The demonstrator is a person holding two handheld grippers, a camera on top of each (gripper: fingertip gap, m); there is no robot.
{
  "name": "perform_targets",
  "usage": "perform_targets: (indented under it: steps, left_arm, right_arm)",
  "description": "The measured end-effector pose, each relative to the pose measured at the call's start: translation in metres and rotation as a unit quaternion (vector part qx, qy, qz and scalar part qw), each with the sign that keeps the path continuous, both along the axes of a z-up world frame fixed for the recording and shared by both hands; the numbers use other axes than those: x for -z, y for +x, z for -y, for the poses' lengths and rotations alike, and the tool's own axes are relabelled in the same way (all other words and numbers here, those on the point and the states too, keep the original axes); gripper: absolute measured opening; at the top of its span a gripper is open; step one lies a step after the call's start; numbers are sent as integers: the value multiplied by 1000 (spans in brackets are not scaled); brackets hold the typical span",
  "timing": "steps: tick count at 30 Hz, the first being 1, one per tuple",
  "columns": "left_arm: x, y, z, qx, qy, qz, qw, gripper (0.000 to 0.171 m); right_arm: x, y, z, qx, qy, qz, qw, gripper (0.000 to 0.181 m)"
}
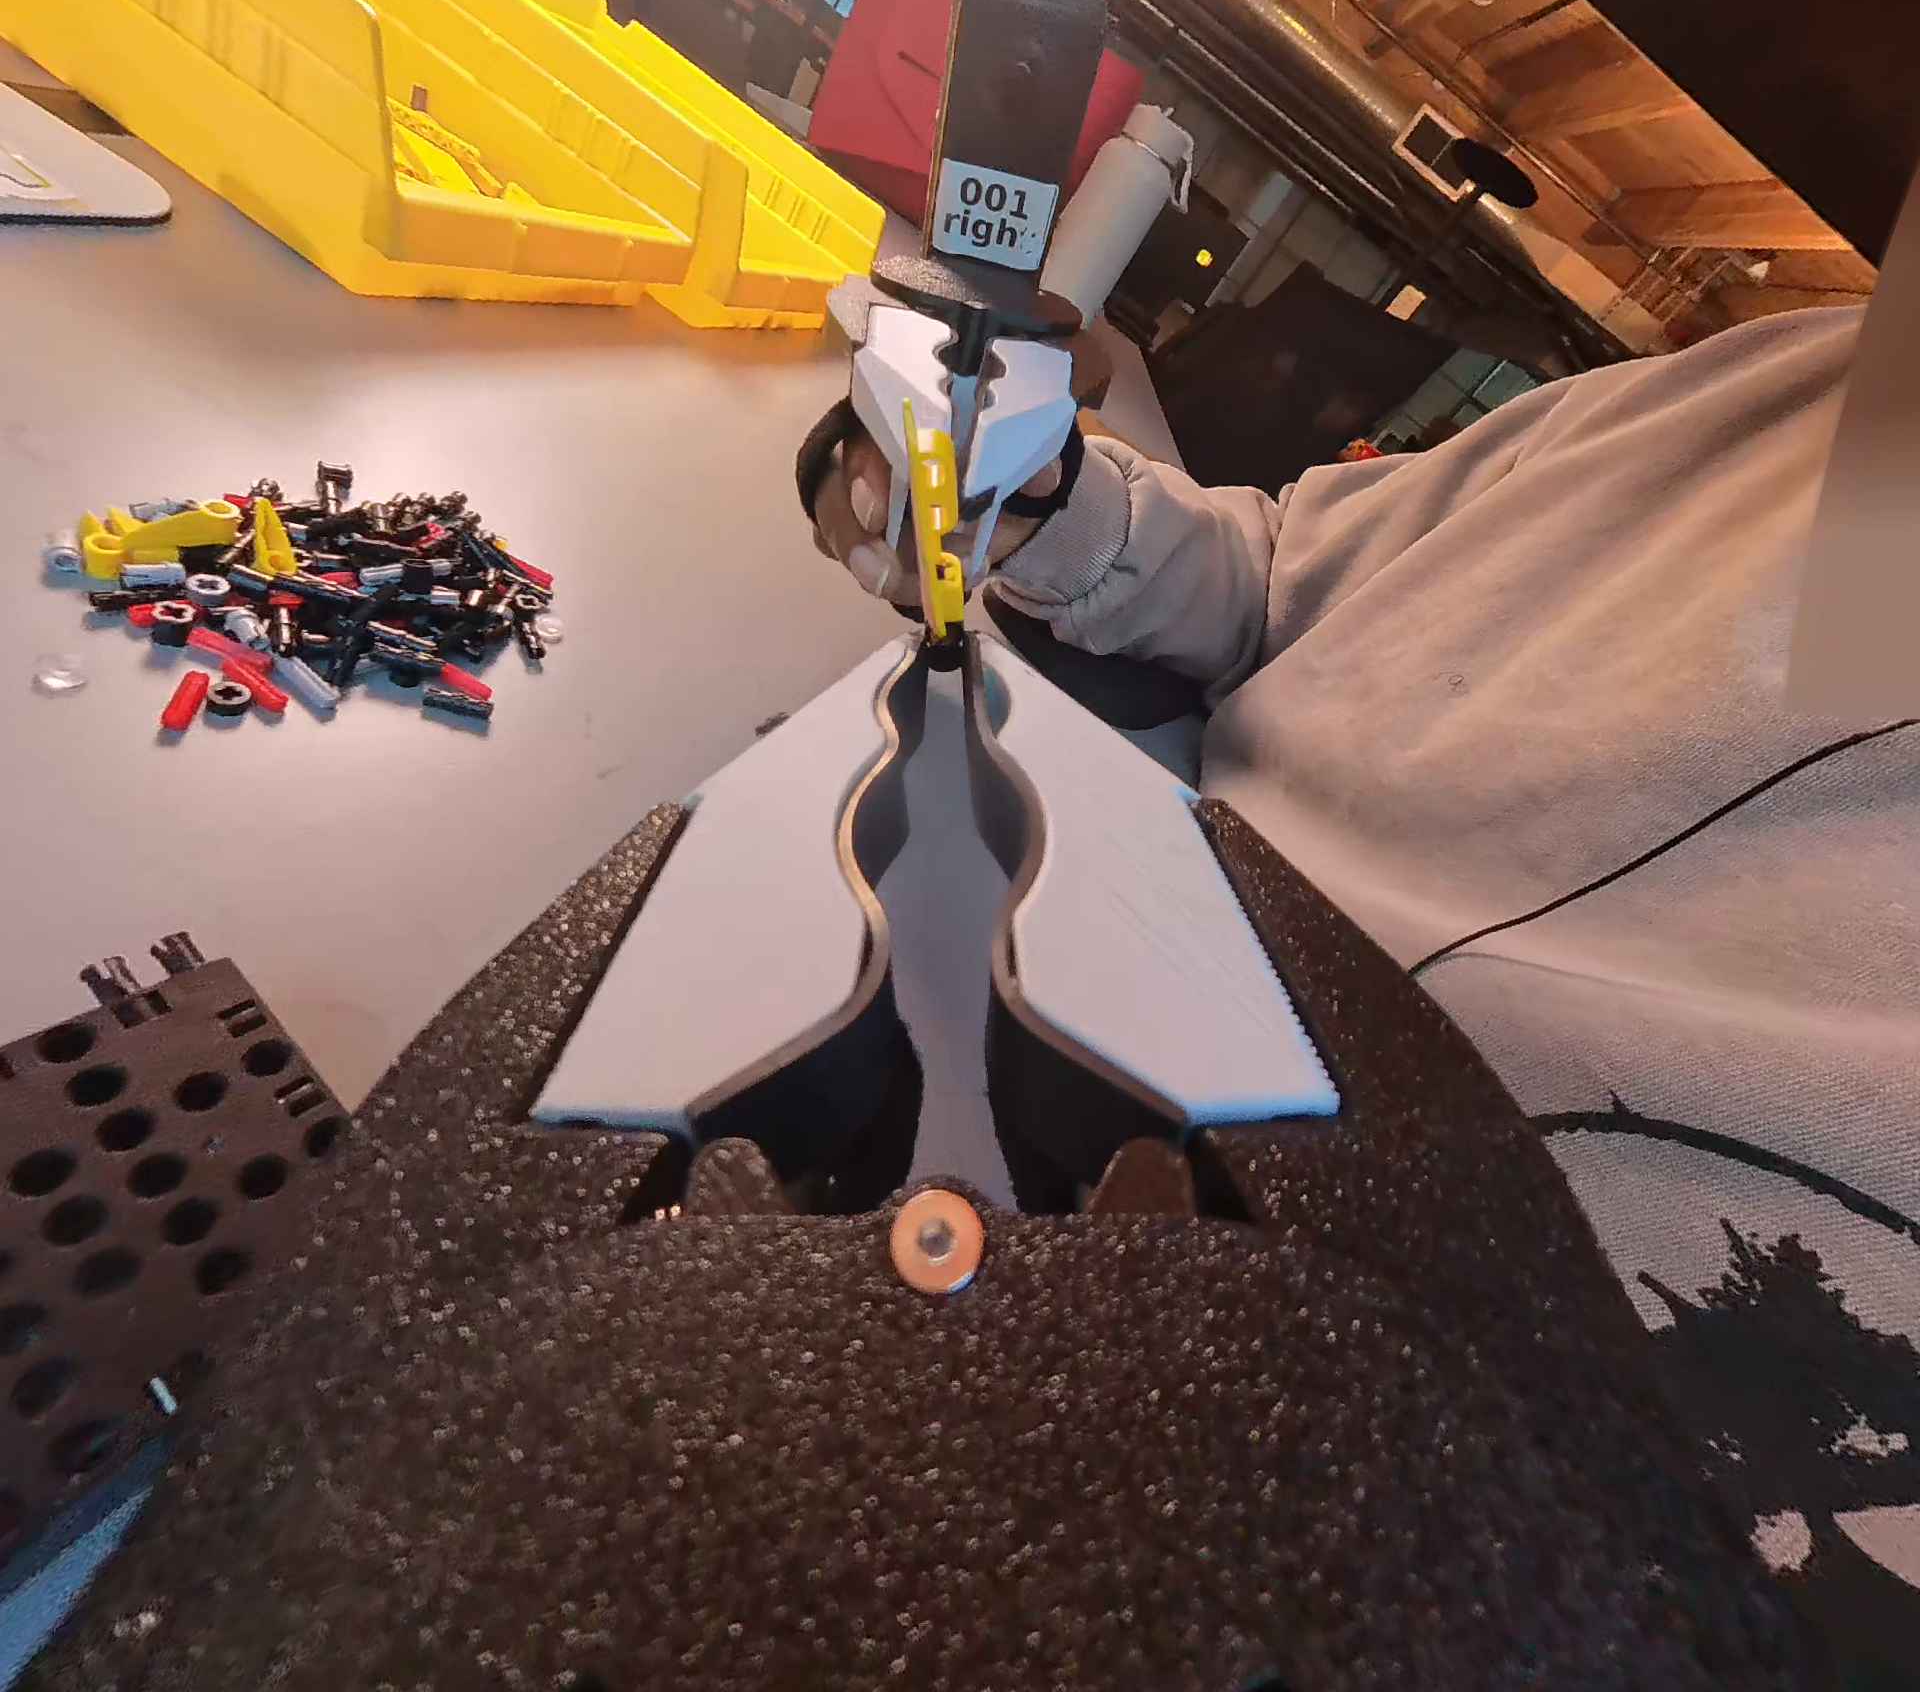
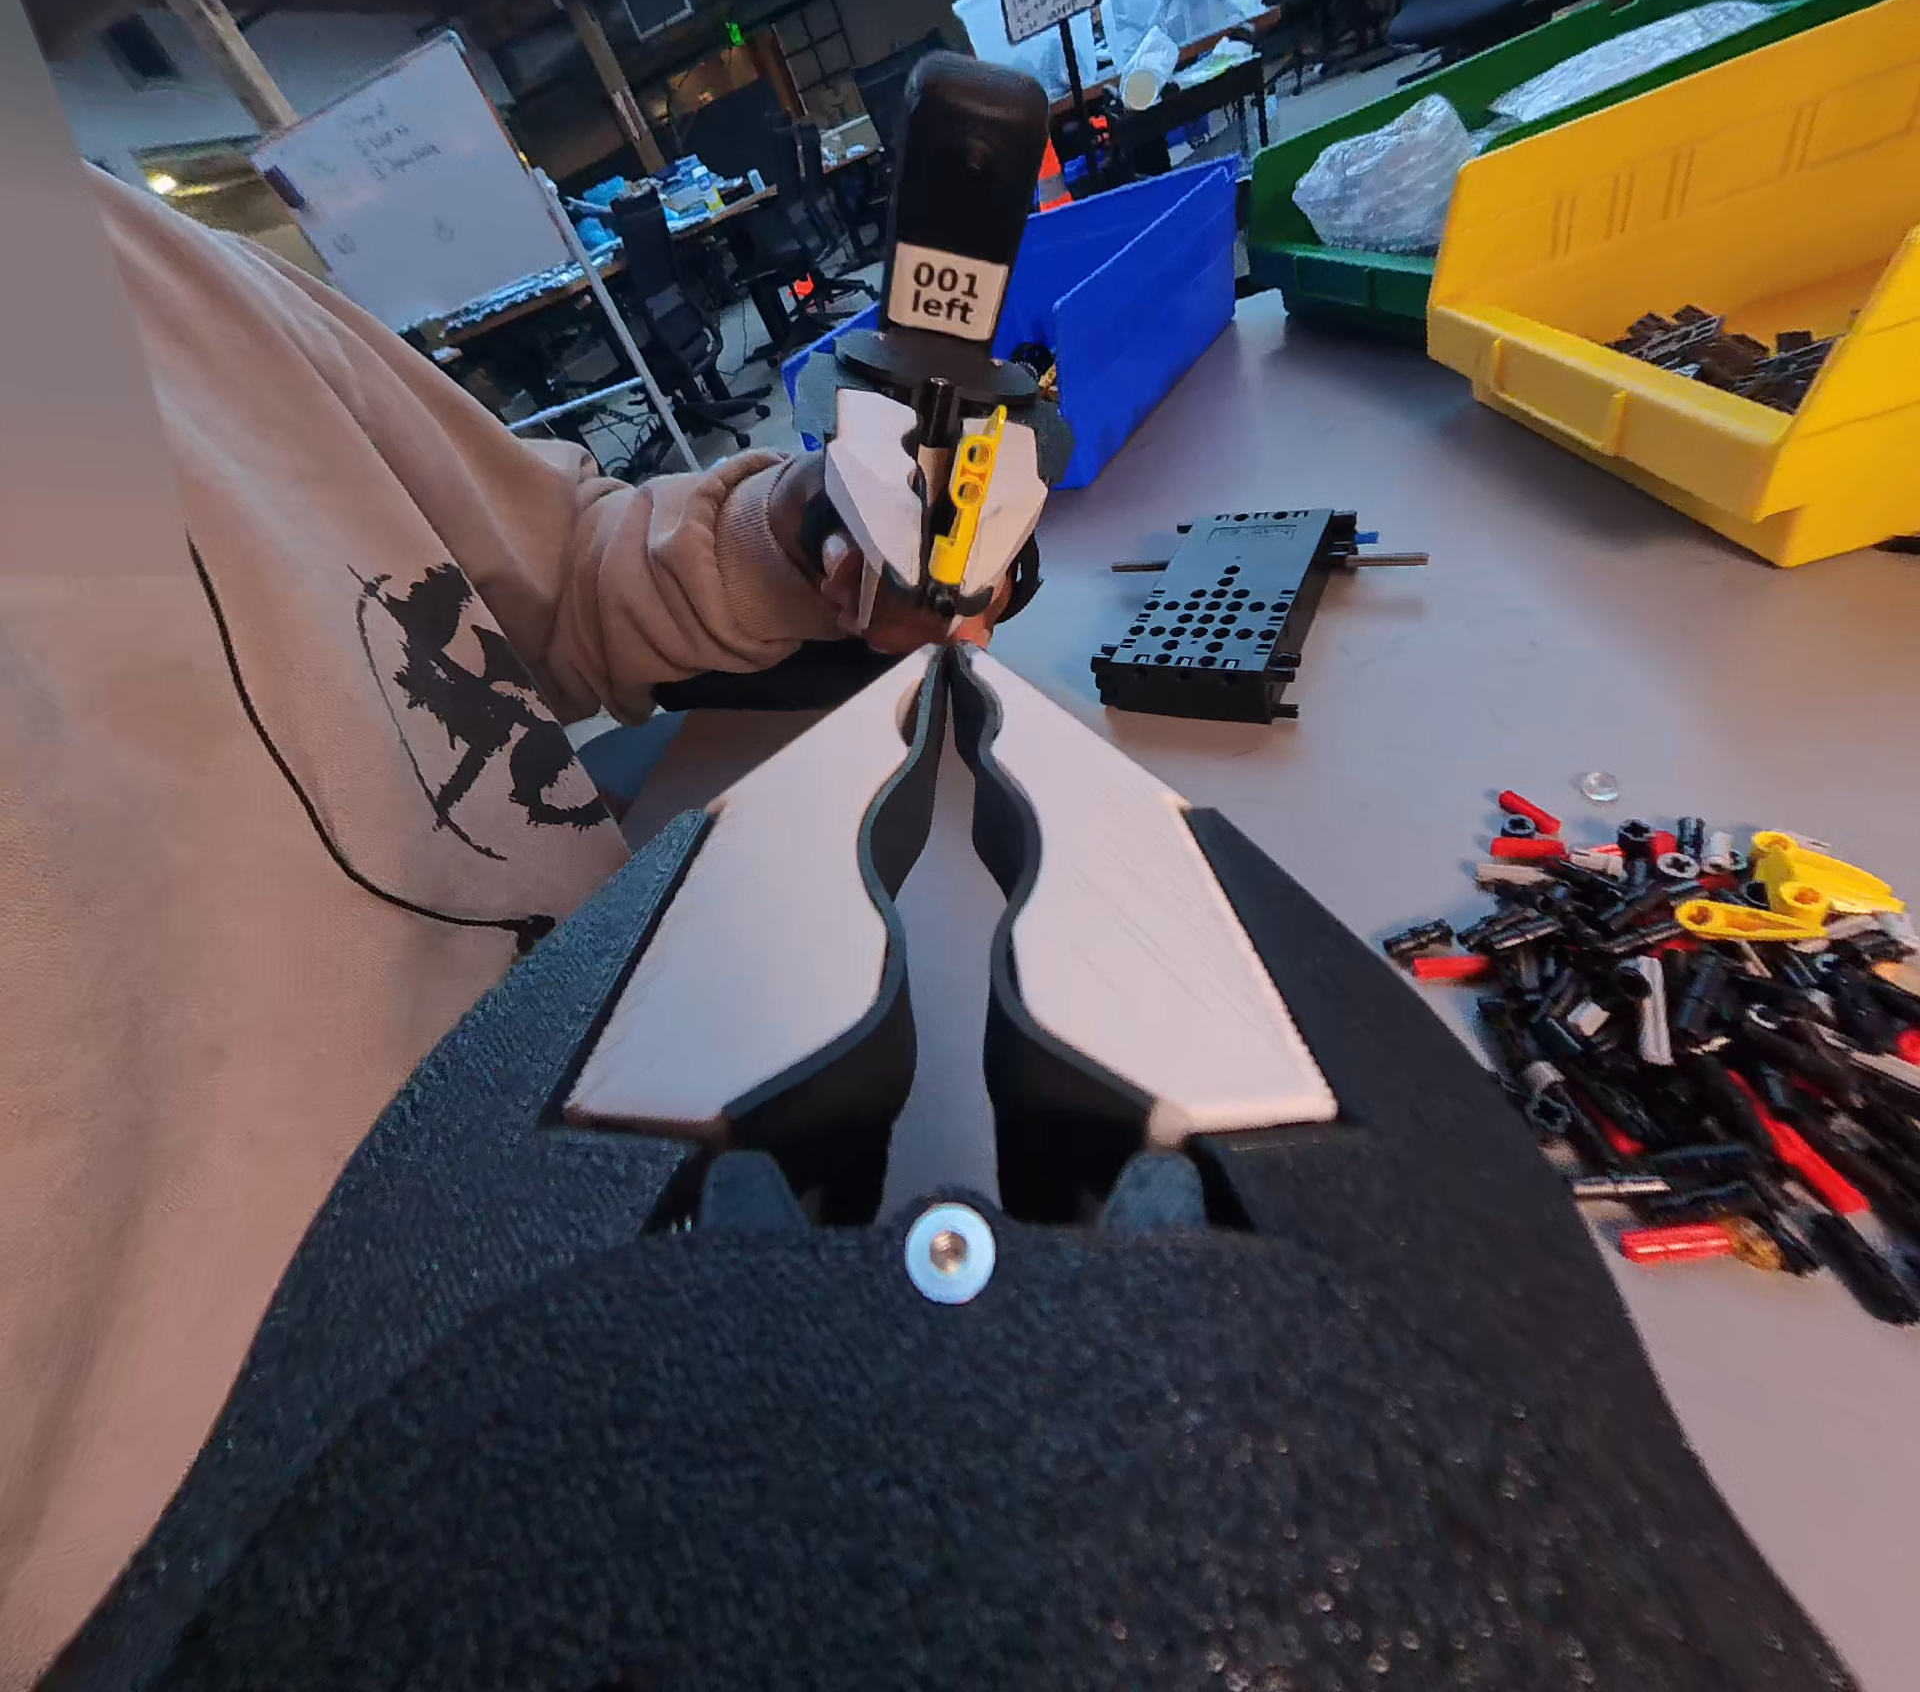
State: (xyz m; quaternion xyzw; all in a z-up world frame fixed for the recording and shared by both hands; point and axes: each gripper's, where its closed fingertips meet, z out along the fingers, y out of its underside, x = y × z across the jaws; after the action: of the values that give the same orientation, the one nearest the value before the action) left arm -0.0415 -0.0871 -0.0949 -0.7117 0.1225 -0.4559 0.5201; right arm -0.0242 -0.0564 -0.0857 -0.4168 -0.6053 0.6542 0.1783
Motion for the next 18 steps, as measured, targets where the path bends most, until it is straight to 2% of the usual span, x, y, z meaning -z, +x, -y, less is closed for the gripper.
perform_targets:
  steps: [2, 3, 4, 8, 18]
  left_arm:
    - [3, 7, 0, 11, -1, -15, 1000, 5]
    - [5, 12, -1, 16, 0, -31, 999, 5]
    - [7, 17, -1, 22, 0, -38, 999, 6]
    - [8, 23, 0, 27, 1, -42, 999, 5]
    - [1, 25, 3, 23, 15, -46, 999, 5]
  right_arm:
    - [-3, -1, 5, -4, -13, 1, 1000, 6]
    - [-1, -3, 10, -8, -15, 8, 1000, 21]
    - [1, -5, 16, -14, -19, 16, 1000, 25]
    - [9, -11, 32, -32, -26, 30, 999, 6]
    - [7, -2, 32, -57, -37, 35, 997, 5]
